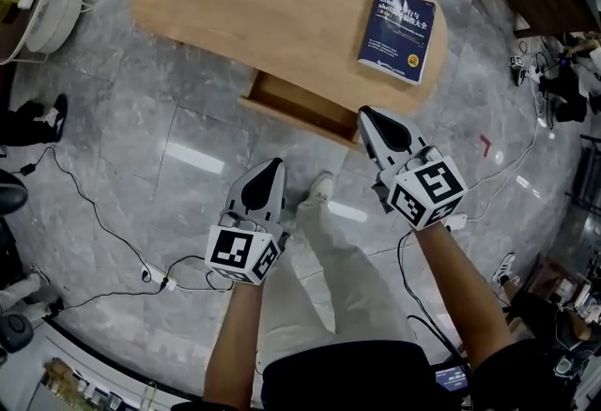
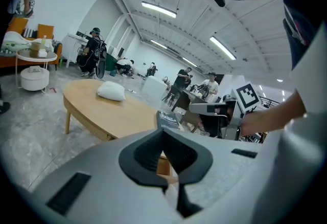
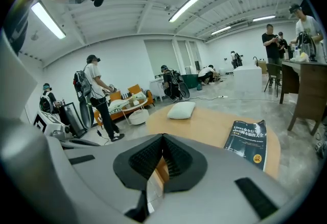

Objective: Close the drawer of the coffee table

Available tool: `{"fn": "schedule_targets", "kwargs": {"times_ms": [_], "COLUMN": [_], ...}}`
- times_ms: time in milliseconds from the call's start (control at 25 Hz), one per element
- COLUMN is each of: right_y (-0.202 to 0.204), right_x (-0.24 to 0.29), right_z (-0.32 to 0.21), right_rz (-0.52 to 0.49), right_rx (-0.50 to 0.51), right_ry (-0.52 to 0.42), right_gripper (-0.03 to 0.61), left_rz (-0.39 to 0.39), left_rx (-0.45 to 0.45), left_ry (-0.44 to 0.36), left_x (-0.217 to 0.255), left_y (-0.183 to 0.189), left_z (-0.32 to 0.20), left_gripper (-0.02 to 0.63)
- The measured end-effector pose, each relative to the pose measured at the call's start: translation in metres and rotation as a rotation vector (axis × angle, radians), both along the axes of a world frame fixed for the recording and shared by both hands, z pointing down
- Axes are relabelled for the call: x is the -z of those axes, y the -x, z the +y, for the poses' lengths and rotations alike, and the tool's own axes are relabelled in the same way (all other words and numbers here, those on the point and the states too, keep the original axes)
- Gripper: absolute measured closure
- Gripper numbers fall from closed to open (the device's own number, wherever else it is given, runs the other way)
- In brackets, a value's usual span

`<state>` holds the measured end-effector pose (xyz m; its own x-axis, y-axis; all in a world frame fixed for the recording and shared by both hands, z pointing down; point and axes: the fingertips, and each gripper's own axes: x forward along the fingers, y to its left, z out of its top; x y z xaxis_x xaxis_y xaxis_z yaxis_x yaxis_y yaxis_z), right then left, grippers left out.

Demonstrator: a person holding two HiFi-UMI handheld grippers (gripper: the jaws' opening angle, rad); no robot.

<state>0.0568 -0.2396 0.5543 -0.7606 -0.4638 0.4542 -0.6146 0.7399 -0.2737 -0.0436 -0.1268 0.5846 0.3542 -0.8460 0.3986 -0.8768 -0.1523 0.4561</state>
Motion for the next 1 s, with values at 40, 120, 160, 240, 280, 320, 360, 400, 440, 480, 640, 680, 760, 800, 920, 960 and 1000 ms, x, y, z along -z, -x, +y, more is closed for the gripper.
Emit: {"fn": "schedule_targets", "kwargs": {"times_ms": [40, 120, 160, 240, 280, 320, 360, 400, 440, 480, 640, 680, 760, 800, 920, 960, 1000], "right_y": [0.0, 0.0, 0.0, -0.001, -0.001, -0.001, -0.001, 0.0, 0.001, 0.002, 0.011, 0.014, 0.017, 0.018, 0.022, 0.023, 0.024], "right_x": [-0.005, -0.015, -0.02, -0.03, -0.034, -0.039, -0.044, -0.048, -0.052, -0.056, -0.071, -0.075, -0.082, -0.086, -0.097, -0.101, -0.104], "right_z": [0.0, 0.0, 0.0, 0.001, 0.002, 0.002, 0.002, 0.002, 0.002, 0.002, -0.004, -0.005, -0.006, -0.007, -0.007, -0.007, -0.007], "right_rz": [0.002, 0.005, 0.007, 0.01, 0.011, 0.013, 0.015, 0.016, 0.018, 0.018, 0.019, 0.018, 0.016, 0.016, 0.012, 0.012, 0.012], "right_rx": [0.002, 0.007, 0.01, 0.016, 0.02, 0.023, 0.026, 0.03, 0.032, 0.034, 0.049, 0.052, 0.055, 0.055, 0.057, 0.059, 0.062], "right_ry": [0.002, 0.009, 0.013, 0.02, 0.023, 0.025, 0.027, 0.029, 0.031, 0.033, 0.03, 0.03, 0.032, 0.034, 0.04, 0.043, 0.045], "right_gripper": [0.565, 0.565, 0.565, 0.565, 0.565, 0.565, 0.565, 0.565, 0.565, 0.565, 0.565, 0.565, 0.565, 0.565, 0.565, 0.565, 0.565], "left_rz": [0.0, -0.001, -0.002, -0.01, -0.017, -0.024, -0.03, -0.035, -0.039, -0.042, -0.049, -0.049, -0.047, -0.045, -0.051, -0.053, -0.056], "left_rx": [0.002, 0.006, 0.005, 0.0, -0.002, -0.003, 0.0, 0.004, 0.008, 0.011, 0.026, 0.031, 0.045, 0.053, 0.078, 0.083, 0.086], "left_ry": [0.005, 0.014, 0.019, 0.029, 0.032, 0.035, 0.037, 0.037, 0.038, 0.038, 0.046, 0.05, 0.059, 0.063, 0.071, 0.074, 0.077], "left_x": [-0.006, -0.019, -0.025, -0.037, -0.043, -0.049, -0.053, -0.058, -0.062, -0.066, -0.084, -0.089, -0.101, -0.107, -0.124, -0.13, -0.136], "left_y": [0.0, 0.0, 0.0, -0.002, -0.002, -0.002, -0.002, 0.0, 0.001, 0.002, 0.01, 0.011, 0.014, 0.016, 0.021, 0.023, 0.024], "left_z": [0.001, 0.002, 0.002, 0.003, 0.003, 0.003, 0.003, 0.004, 0.004, 0.004, 0.004, 0.005, 0.007, 0.009, 0.011, 0.012, 0.012], "left_gripper": [0.612, 0.614, 0.614, 0.614, 0.614, 0.614, 0.614, 0.614, 0.614, 0.614, 0.612, 0.614, 0.614, 0.614, 0.614, 0.614, 0.614]}}
